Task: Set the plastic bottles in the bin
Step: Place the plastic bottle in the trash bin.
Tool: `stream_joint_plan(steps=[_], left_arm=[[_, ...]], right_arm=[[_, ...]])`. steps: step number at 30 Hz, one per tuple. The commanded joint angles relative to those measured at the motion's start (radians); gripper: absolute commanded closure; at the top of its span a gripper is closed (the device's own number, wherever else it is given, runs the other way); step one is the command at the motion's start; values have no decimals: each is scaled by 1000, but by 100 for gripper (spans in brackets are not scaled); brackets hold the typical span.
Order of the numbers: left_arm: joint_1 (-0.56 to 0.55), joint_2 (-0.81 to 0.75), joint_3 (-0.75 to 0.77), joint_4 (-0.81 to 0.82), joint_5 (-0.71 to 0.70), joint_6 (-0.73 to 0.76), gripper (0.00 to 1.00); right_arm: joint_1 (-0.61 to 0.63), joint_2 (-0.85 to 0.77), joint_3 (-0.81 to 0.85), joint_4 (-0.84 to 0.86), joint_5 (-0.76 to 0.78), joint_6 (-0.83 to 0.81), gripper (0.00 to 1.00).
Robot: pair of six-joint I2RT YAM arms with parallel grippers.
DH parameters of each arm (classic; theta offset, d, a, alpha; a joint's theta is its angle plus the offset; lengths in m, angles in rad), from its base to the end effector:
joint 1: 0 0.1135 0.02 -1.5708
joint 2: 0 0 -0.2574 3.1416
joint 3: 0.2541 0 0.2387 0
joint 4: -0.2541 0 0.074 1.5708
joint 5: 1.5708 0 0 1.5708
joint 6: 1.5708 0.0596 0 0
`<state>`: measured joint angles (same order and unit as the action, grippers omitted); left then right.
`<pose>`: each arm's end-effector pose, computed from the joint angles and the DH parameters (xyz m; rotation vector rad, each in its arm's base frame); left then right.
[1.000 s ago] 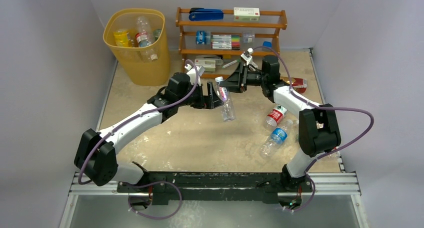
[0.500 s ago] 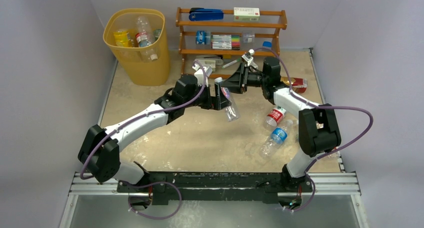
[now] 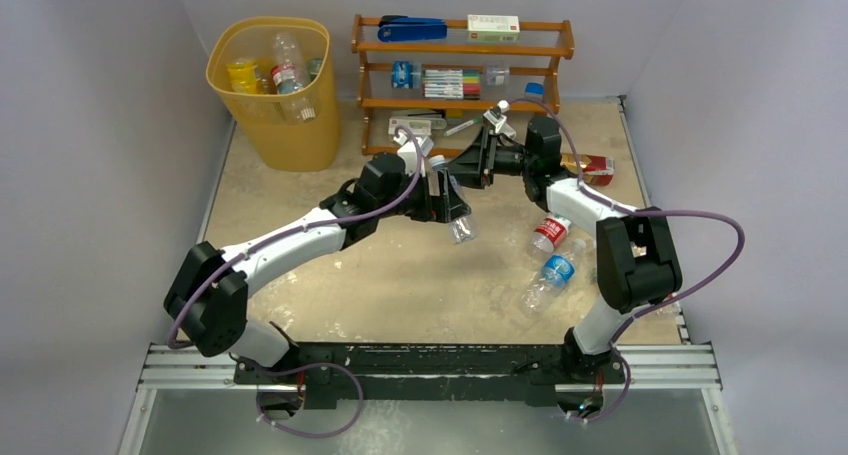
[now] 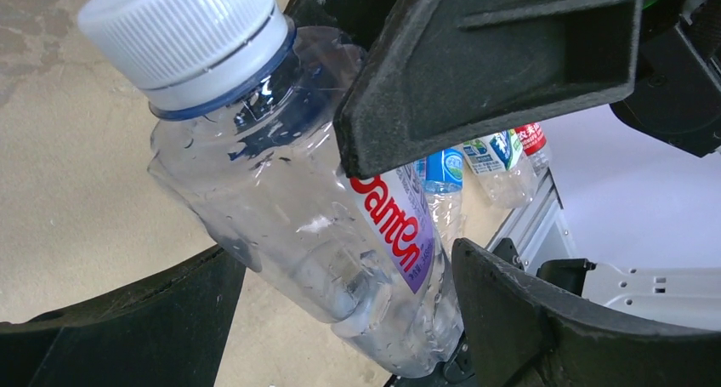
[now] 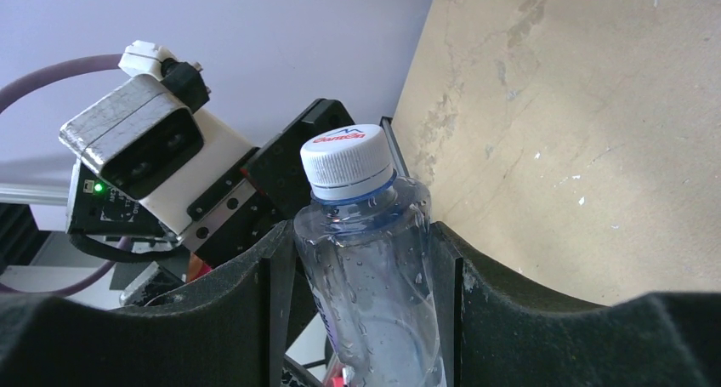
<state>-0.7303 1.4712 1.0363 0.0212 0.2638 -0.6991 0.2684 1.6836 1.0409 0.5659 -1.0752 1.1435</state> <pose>0.2501 -0.2448 0.2738 0.2212 2.1600 -1.1427 0.3447 0.1492 0.2710 -0.1344 2.0075 1.8573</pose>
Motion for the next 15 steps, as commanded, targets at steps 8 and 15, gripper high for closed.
stream_joint_plan(steps=[8, 15], left_arm=[[-13, 28, 69, 8, -37, -5, 41], [-11, 25, 120, -58, -55, 22, 49]], right_arm=[[3, -38, -7, 84, -39, 32, 47], [4, -49, -21, 60, -46, 18, 25]])
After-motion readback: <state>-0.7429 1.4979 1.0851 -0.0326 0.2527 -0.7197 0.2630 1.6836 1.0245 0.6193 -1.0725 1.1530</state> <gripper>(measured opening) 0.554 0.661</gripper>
